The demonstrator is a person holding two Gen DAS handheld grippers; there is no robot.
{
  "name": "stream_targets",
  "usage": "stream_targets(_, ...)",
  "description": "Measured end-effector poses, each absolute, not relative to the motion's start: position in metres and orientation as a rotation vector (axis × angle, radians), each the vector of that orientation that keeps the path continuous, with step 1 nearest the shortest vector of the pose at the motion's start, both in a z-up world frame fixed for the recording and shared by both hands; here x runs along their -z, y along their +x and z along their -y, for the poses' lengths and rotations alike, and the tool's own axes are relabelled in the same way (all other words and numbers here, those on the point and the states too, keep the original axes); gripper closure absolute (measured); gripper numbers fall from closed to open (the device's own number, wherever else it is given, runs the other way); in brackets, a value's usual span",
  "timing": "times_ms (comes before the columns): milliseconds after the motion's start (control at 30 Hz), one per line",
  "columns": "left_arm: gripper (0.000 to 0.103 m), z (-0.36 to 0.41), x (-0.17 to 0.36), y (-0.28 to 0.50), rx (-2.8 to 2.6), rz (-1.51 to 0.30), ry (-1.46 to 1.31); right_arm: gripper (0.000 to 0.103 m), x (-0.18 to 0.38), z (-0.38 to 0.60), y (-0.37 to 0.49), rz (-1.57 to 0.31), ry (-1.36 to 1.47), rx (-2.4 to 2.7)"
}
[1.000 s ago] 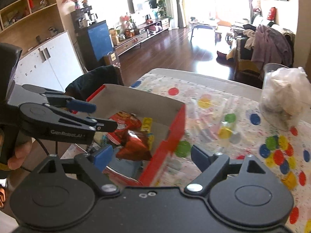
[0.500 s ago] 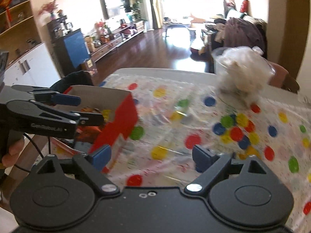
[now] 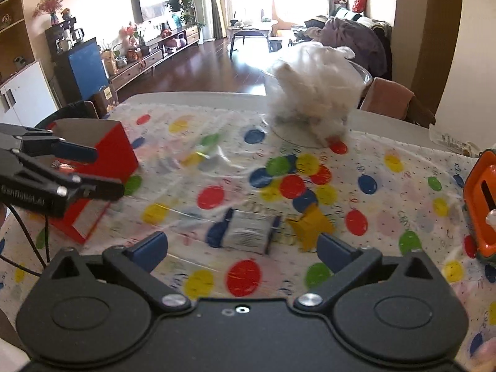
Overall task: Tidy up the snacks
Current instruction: 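Grasp the white-and-blue packet with the left tool while the right tool grasps the yellow packet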
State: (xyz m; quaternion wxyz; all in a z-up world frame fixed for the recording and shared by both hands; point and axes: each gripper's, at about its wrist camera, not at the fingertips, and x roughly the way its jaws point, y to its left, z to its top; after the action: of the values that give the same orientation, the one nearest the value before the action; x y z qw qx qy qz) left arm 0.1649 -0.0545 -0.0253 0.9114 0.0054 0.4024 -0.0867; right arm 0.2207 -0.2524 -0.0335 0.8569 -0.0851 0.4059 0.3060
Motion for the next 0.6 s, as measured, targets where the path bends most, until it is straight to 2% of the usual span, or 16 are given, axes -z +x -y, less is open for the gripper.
stream_targets(467, 0.020, 0.126, 0.077, 0.235, 0.433, -0.910, 0.220, 0.001, 0.091, 0.281, 0.300, -0.925, -0.278, -0.692)
stream_targets(600, 0.020, 0.134, 0.093, 0.252, 0.488, -0.953, 0.260, 0.004, 0.107, 0.278, 0.317, -0.941, -0.332, -0.713)
